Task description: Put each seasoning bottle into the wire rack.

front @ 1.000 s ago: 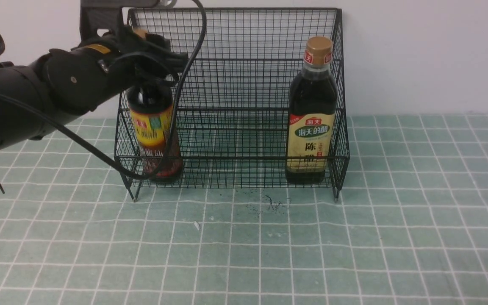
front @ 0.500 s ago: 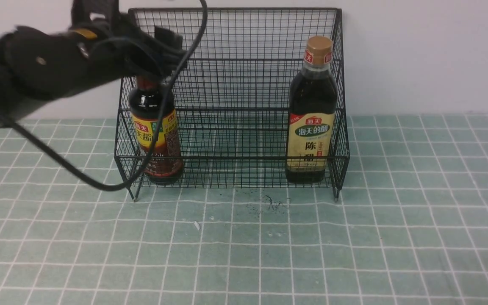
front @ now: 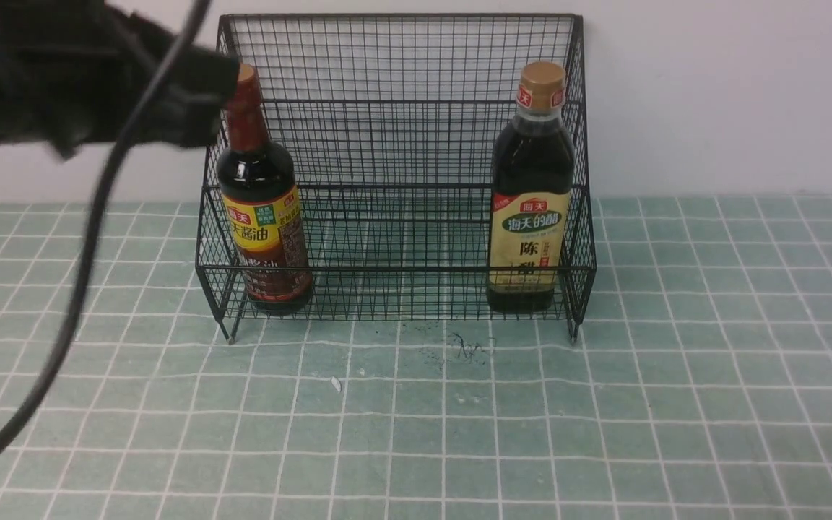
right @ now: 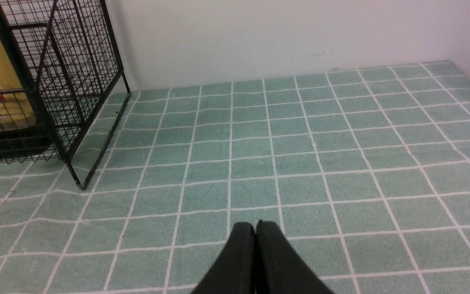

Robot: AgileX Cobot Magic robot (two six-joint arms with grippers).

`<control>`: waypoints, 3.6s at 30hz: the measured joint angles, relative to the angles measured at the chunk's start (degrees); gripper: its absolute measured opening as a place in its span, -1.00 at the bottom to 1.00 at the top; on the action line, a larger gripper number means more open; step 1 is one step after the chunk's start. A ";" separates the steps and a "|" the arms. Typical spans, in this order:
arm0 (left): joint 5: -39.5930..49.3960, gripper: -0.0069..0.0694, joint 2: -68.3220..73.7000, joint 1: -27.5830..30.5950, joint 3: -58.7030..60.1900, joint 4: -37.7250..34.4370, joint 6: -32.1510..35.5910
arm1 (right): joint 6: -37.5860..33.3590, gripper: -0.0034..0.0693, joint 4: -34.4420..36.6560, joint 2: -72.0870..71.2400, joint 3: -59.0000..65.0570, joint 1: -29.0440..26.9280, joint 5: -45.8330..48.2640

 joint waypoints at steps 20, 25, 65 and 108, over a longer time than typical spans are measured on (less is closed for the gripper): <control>16.79 -0.83 -31.83 1.29 7.74 0.68 -5.73 | 0.00 -0.94 0.00 0.00 0.00 0.00 0.00; 12.67 -0.83 -35.38 1.29 7.74 1.68 -5.27 | 0.00 -0.94 0.00 0.00 0.00 0.00 0.00; -19.84 -0.83 -64.43 8.81 68.87 31.70 -27.65 | 0.00 -0.94 0.00 0.00 0.00 0.00 0.00; -19.60 -0.83 -64.43 8.89 68.87 31.70 -27.70 | -0.24 -0.94 0.00 0.00 0.00 0.00 0.00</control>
